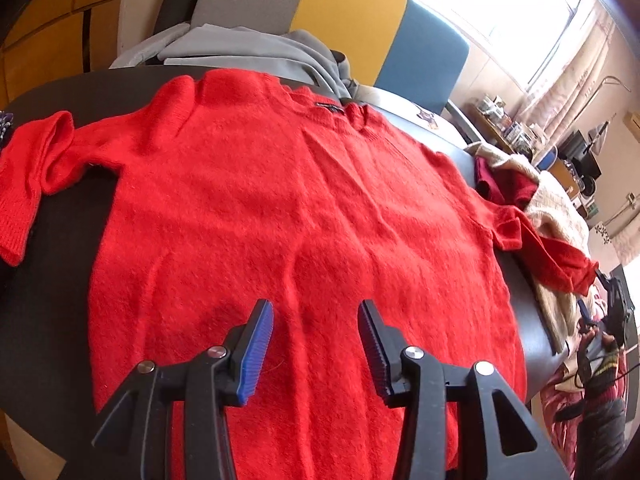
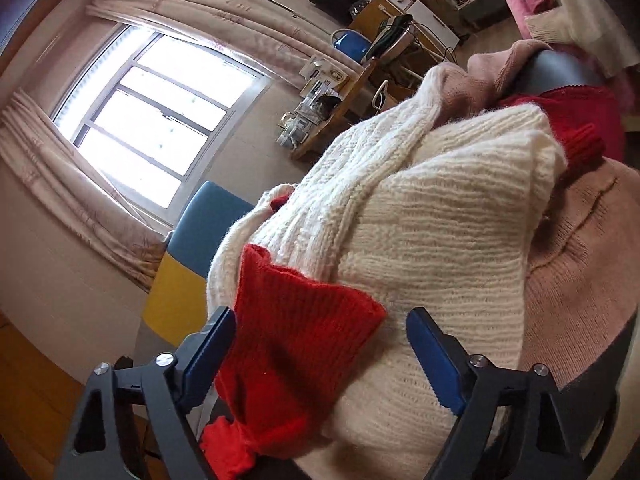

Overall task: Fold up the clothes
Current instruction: 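Reach the right gripper into the cream garment and grasp the red sleeve cuff, then pull the red sleeve out with the right gripper while the left gripper grasps its cuff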

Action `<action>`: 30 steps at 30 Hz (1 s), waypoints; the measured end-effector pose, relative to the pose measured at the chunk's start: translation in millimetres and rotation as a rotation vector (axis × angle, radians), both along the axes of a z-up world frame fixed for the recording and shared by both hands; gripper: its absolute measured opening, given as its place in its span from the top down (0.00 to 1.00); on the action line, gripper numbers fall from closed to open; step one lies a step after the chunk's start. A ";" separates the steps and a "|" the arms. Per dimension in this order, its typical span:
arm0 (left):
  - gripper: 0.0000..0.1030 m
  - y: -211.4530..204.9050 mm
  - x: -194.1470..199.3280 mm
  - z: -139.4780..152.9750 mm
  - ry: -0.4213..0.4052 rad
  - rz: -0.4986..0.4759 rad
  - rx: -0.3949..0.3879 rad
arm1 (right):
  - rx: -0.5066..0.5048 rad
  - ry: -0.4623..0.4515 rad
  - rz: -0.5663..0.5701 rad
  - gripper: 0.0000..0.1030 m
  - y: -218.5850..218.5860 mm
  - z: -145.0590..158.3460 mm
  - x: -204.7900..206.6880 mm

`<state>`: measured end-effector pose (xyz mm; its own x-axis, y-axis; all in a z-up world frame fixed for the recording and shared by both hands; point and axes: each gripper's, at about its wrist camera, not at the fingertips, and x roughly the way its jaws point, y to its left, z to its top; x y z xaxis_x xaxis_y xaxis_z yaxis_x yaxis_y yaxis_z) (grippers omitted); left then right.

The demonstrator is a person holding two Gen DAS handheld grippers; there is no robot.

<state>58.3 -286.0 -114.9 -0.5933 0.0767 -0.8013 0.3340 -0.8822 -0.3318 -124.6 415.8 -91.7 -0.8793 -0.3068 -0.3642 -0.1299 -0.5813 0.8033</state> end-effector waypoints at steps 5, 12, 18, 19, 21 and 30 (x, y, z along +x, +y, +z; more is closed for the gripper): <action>0.56 16.3 -4.0 2.8 -0.001 -0.042 0.006 | -0.010 -0.027 0.057 0.71 -1.2 -5.6 -8.9; 0.56 62.8 -31.3 25.8 0.059 -0.201 0.106 | 0.147 0.025 0.192 0.83 -42.6 29.0 18.4; 0.50 136.0 -84.1 61.1 0.137 -0.454 0.314 | 0.248 0.063 0.368 0.84 -106.2 33.1 36.4; 0.48 147.8 -94.2 61.5 0.125 -0.488 0.375 | 0.258 0.067 0.394 0.84 -116.6 31.9 39.8; 0.46 169.3 -113.0 60.2 0.094 -0.531 0.485 | 0.262 0.068 0.422 0.84 -127.7 26.6 46.9; 0.40 226.1 -141.7 29.0 -0.027 -0.572 0.658 | 0.375 0.005 0.648 0.84 -179.1 -4.2 84.0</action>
